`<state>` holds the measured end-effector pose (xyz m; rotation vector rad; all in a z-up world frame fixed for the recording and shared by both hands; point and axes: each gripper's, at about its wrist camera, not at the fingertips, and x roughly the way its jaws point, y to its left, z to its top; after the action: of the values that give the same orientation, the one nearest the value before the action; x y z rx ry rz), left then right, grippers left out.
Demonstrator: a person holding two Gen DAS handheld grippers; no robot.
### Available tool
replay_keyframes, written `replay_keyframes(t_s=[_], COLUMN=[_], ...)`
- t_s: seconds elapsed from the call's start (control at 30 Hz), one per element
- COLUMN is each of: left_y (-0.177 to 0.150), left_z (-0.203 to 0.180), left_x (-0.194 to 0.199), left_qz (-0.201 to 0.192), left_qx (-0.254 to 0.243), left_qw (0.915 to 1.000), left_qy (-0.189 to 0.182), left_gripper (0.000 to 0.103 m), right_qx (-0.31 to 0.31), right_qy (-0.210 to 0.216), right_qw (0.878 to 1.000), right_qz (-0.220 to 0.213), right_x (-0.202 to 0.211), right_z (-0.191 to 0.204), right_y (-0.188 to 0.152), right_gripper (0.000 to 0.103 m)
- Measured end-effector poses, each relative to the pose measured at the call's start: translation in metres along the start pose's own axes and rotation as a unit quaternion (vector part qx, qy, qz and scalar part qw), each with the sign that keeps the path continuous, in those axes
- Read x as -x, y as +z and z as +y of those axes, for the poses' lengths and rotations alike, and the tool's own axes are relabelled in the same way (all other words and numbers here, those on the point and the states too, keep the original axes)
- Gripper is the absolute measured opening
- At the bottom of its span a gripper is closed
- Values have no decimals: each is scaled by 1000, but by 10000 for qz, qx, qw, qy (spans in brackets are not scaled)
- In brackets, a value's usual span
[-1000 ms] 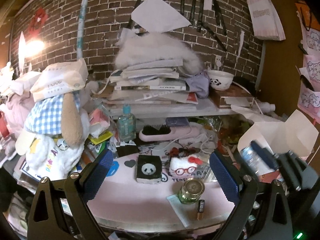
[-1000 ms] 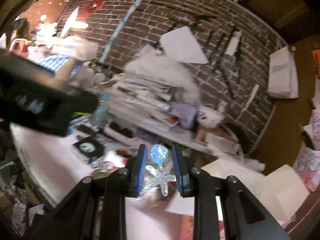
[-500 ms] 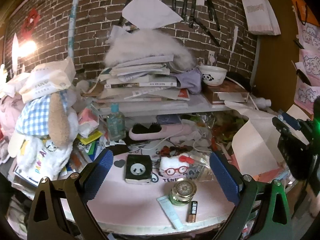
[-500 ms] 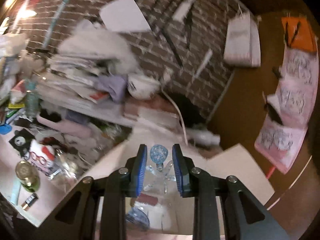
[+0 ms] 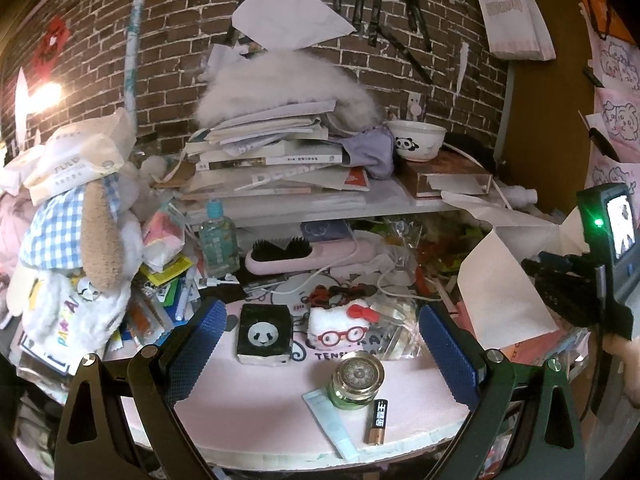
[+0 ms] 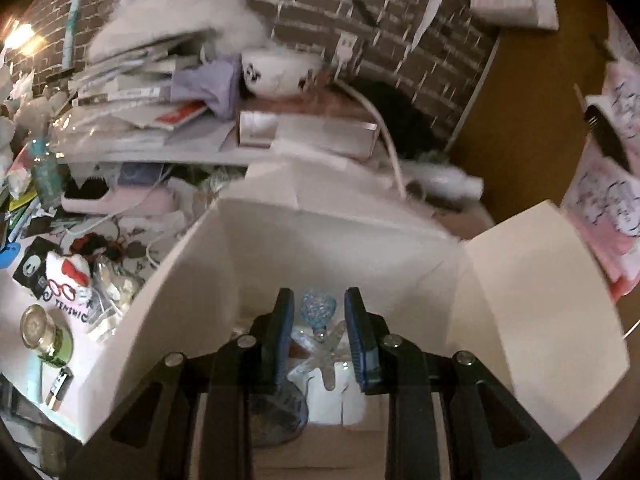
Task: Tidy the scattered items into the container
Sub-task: 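Carry the blue bead star into the white box and open the right gripper, then withdraw the right gripper from the box back over the desk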
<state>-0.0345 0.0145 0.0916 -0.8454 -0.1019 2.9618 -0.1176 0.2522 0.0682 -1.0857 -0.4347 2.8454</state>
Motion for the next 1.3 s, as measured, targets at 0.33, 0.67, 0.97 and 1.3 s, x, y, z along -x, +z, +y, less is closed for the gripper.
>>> replay_keyframes(t_s=[0.33, 0.67, 0.97, 1.3], left_y=[-5, -5, 2, -3], left_z=[4, 5, 10, 27], left_x=[-12, -10, 6, 2], left_qz=[183, 153, -41, 12], left_qx=[99, 120, 170, 252], left_qw=[9998, 9998, 9998, 9982], left_qy=[7, 22, 80, 549], left_gripper=[97, 97, 97, 97], right_qx=[-78, -84, 539, 1224], right_qy=[55, 181, 354, 893], right_qw=[9999, 9983, 9919, 9831], right_qz=[33, -542, -1092, -1029], right_x=[0, 45, 88, 90], right_z=[-3, 2, 60, 136], right_y=[0, -1, -11, -35], right_gripper=[41, 31, 22, 22])
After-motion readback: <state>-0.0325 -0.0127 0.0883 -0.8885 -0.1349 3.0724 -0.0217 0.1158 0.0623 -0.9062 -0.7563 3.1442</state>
